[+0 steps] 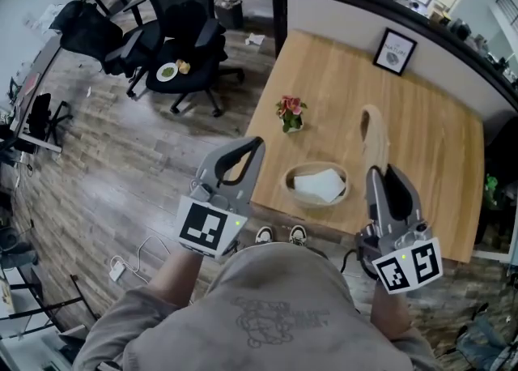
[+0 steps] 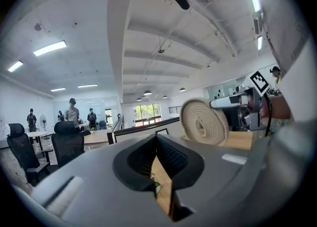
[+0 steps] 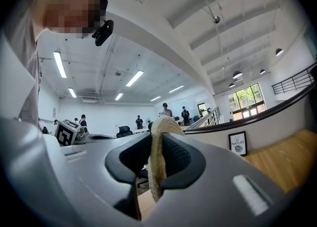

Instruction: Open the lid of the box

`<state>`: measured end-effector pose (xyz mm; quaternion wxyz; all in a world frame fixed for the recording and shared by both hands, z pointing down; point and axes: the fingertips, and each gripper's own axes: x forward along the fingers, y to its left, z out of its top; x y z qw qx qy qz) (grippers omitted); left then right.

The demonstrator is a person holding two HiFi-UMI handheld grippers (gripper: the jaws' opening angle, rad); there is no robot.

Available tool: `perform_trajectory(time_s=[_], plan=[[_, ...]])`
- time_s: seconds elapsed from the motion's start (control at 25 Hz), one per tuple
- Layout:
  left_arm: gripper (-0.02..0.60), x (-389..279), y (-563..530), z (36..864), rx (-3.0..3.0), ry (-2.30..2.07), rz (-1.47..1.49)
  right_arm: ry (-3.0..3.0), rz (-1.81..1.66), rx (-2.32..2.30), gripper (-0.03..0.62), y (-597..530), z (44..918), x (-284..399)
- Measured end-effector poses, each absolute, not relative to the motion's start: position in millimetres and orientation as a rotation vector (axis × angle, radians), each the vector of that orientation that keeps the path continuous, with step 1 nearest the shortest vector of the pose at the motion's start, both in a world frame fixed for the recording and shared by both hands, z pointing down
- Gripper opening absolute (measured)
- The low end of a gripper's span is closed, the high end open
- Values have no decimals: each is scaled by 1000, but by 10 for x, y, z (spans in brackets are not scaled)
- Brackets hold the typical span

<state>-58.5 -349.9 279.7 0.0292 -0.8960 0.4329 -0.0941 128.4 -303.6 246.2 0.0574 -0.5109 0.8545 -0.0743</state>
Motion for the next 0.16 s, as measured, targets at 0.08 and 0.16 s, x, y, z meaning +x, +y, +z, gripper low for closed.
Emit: perform_trajectory(time_s=[0.08,0.16], plan=[[0,-589,-3503,2792,-2769,1334,-281,2586,-221,-1562,77,-3060,2472,1294],[0,-601,-3504,2789,-2772,1336,-272,2581,-213,-1571,77,-3073,2472,1297]])
